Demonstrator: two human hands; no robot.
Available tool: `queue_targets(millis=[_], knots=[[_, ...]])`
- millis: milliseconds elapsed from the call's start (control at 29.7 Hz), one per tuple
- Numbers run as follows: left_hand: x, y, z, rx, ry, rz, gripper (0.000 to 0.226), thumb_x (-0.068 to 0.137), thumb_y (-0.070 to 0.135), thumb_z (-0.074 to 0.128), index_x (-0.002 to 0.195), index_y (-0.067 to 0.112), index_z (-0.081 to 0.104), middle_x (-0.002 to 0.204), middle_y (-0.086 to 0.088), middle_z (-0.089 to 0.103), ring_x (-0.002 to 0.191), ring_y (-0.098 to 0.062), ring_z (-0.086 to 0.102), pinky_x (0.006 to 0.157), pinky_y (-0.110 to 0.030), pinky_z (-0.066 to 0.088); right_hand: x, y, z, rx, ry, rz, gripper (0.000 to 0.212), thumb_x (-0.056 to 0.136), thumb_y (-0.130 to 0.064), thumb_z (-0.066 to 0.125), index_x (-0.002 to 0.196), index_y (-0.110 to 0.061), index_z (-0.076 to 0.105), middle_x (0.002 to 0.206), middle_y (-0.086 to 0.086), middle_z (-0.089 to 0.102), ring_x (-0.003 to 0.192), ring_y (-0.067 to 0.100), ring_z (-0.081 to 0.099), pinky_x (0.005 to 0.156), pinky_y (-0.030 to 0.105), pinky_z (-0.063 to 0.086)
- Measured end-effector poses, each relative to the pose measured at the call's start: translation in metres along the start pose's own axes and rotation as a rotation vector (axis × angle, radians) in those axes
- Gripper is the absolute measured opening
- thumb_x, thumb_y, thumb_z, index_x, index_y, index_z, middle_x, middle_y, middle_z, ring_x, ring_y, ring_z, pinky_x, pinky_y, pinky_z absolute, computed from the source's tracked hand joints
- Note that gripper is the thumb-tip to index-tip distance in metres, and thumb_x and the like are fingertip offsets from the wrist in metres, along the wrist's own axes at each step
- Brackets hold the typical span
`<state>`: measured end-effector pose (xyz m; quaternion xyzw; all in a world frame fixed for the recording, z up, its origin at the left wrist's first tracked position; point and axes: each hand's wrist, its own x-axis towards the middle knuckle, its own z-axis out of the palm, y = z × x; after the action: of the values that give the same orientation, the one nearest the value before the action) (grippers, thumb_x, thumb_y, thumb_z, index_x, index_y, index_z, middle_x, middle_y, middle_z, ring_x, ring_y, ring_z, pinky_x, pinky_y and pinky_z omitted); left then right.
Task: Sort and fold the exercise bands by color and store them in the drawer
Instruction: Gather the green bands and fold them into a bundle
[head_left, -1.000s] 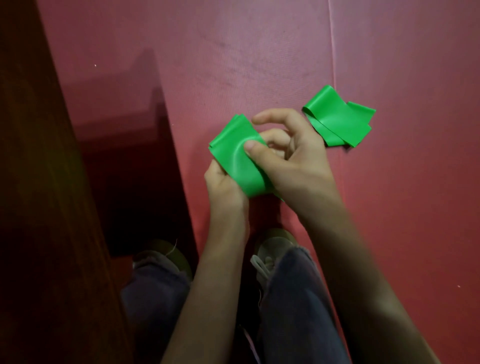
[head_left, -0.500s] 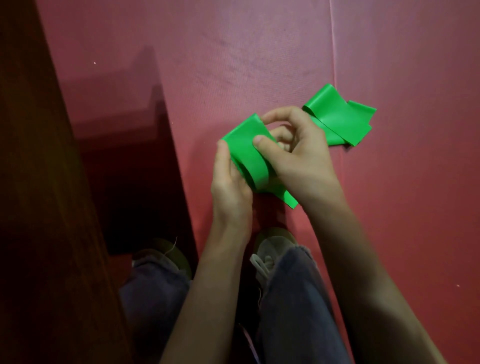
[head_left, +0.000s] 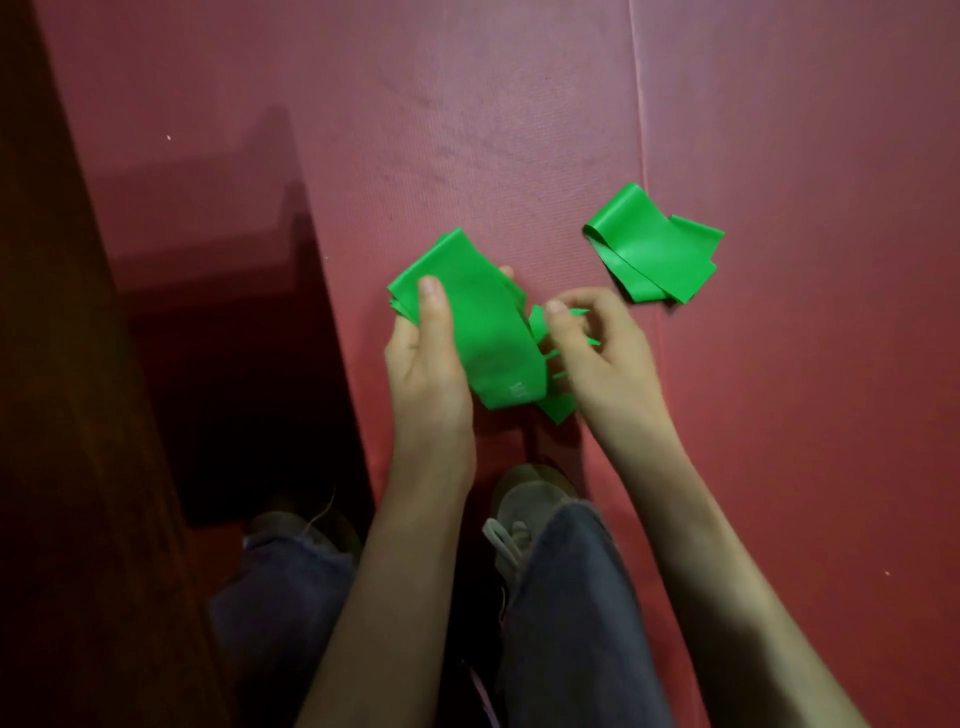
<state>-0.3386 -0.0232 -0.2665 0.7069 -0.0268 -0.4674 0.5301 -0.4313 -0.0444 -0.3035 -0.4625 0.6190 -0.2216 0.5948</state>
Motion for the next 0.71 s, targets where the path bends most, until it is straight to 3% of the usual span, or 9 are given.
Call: queue_targets(millis=[67, 135, 202, 303, 437, 572, 639, 706], knots=[[0.003, -0.006, 0.001, -0.051, -0.034, 0.034, 0.029, 0.097, 0.025, 0.036, 0.083, 0.016, 0.059, 0.071, 0.002, 0.071, 0.066, -0.009, 0.067, 0.066, -0.022, 0.055, 0.009, 0.011, -0.014, 0.044, 0.199, 0.045, 0.018, 0.089, -0.016, 0.054, 0.077, -0.027, 0.047, 0.063, -0.002, 0.051, 0.042, -0.001, 0.051, 0.051, 0.024, 0.045], [0.002, -0.009, 0.003, -0.011, -0.05, 0.063, 0.03, 0.097, 0.022, 0.035, 0.079, 0.016, 0.058, 0.065, 0.004, 0.07, 0.063, -0.008, 0.066, 0.066, -0.023, 0.055, 0.028, 0.024, -0.033, 0.165, 0.436, 0.14, 0.021, 0.09, -0.008, 0.05, 0.078, -0.023, 0.043, 0.059, 0.001, 0.047, 0.034, 0.0, 0.047, 0.041, 0.017, 0.042], [0.001, -0.009, 0.006, 0.003, -0.048, 0.063, 0.031, 0.098, 0.018, 0.033, 0.077, 0.016, 0.057, 0.059, 0.005, 0.069, 0.058, -0.006, 0.064, 0.061, -0.02, 0.054, 0.046, 0.037, -0.048, 0.307, 0.558, 0.315, 0.011, 0.091, -0.013, 0.048, 0.082, -0.015, 0.043, 0.06, 0.002, 0.045, 0.031, 0.0, 0.045, 0.035, 0.016, 0.041], [0.001, -0.012, 0.008, -0.011, -0.055, 0.074, 0.024, 0.091, 0.028, 0.042, 0.079, 0.013, 0.057, 0.067, 0.002, 0.067, 0.063, -0.011, 0.063, 0.065, -0.023, 0.053, 0.063, 0.044, -0.05, 0.337, 0.477, 0.558, 0.023, 0.092, -0.025, 0.047, 0.074, -0.01, 0.045, 0.06, 0.003, 0.045, 0.035, 0.006, 0.047, 0.036, 0.019, 0.044], [-0.001, -0.014, 0.01, 0.009, -0.079, 0.099, 0.024, 0.084, 0.031, 0.04, 0.082, 0.013, 0.055, 0.08, -0.012, 0.061, 0.076, -0.022, 0.059, 0.072, -0.031, 0.051, 0.081, 0.034, -0.049, 0.434, 0.523, 0.66, 0.028, 0.091, -0.019, 0.051, 0.066, -0.012, 0.041, 0.061, 0.004, 0.044, 0.05, 0.014, 0.047, 0.039, 0.024, 0.047], [0.0, -0.014, 0.013, -0.005, -0.022, 0.068, 0.021, 0.091, 0.028, 0.042, 0.079, 0.016, 0.055, 0.079, -0.009, 0.061, 0.072, -0.018, 0.059, 0.071, -0.028, 0.051, 0.083, 0.027, -0.054, 0.511, 0.576, 0.641, 0.027, 0.092, -0.007, 0.051, 0.067, -0.008, 0.039, 0.063, 0.008, 0.047, 0.049, 0.015, 0.053, 0.047, 0.024, 0.053], [-0.002, -0.013, 0.016, -0.031, 0.012, 0.034, 0.024, 0.096, 0.02, 0.039, 0.078, 0.016, 0.054, 0.075, -0.007, 0.061, 0.063, -0.011, 0.06, 0.066, -0.023, 0.052, 0.073, 0.02, -0.058, 0.406, 0.535, 0.578, 0.028, 0.092, -0.004, 0.048, 0.066, -0.009, 0.038, 0.061, 0.009, 0.046, 0.034, 0.01, 0.053, 0.046, 0.02, 0.052], [-0.005, -0.013, 0.024, -0.025, 0.007, 0.017, 0.027, 0.097, 0.017, 0.036, 0.077, 0.015, 0.053, 0.076, -0.01, 0.061, 0.065, -0.013, 0.06, 0.068, -0.026, 0.052, 0.061, 0.018, -0.066, 0.17, 0.439, 0.481, 0.03, 0.091, -0.005, 0.049, 0.063, -0.01, 0.043, 0.059, 0.014, 0.049, 0.028, 0.005, 0.051, 0.041, 0.023, 0.051]])
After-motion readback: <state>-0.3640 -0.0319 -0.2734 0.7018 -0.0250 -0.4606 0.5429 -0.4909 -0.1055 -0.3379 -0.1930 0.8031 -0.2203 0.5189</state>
